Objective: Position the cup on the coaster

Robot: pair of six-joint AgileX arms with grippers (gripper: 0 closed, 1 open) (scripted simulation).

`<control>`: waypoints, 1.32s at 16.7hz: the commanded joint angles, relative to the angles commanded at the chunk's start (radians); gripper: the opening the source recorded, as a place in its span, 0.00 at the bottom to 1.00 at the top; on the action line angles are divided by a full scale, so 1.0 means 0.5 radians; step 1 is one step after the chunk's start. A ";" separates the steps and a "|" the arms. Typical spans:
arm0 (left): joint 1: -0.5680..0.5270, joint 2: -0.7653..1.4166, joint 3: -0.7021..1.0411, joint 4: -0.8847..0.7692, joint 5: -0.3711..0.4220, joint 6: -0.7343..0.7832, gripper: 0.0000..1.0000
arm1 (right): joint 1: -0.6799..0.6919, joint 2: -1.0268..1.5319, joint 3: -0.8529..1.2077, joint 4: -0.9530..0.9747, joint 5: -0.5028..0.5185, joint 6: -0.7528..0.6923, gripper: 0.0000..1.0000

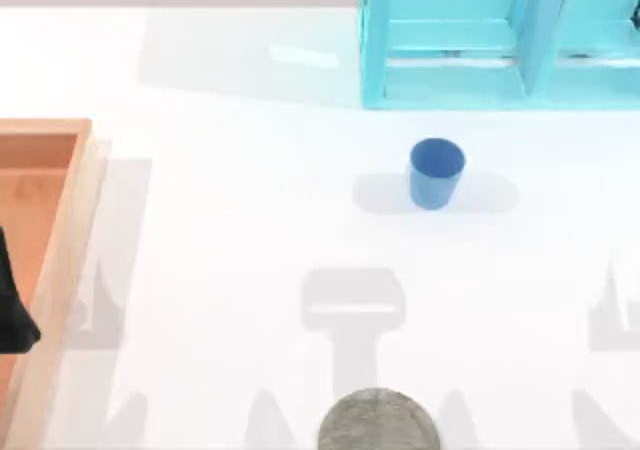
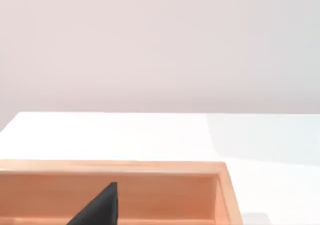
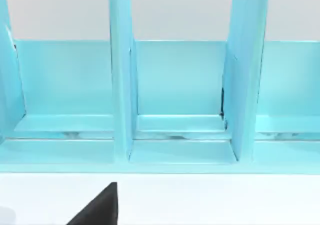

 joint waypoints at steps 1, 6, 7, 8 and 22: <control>0.000 0.000 0.000 0.000 0.000 0.000 1.00 | 0.000 0.000 0.000 0.000 0.000 0.000 1.00; 0.000 0.000 0.000 0.000 0.000 0.000 1.00 | 0.070 0.189 0.179 -0.104 -0.035 -0.096 1.00; 0.000 0.000 0.000 0.000 0.000 0.000 1.00 | 0.103 0.290 0.268 -0.161 -0.048 -0.144 1.00; 0.000 0.000 0.000 0.000 0.000 0.000 1.00 | 0.139 0.409 0.371 -0.230 -0.061 -0.199 1.00; 0.000 0.000 0.000 0.000 0.000 0.000 1.00 | 0.711 3.113 2.622 -2.115 -0.061 -1.393 1.00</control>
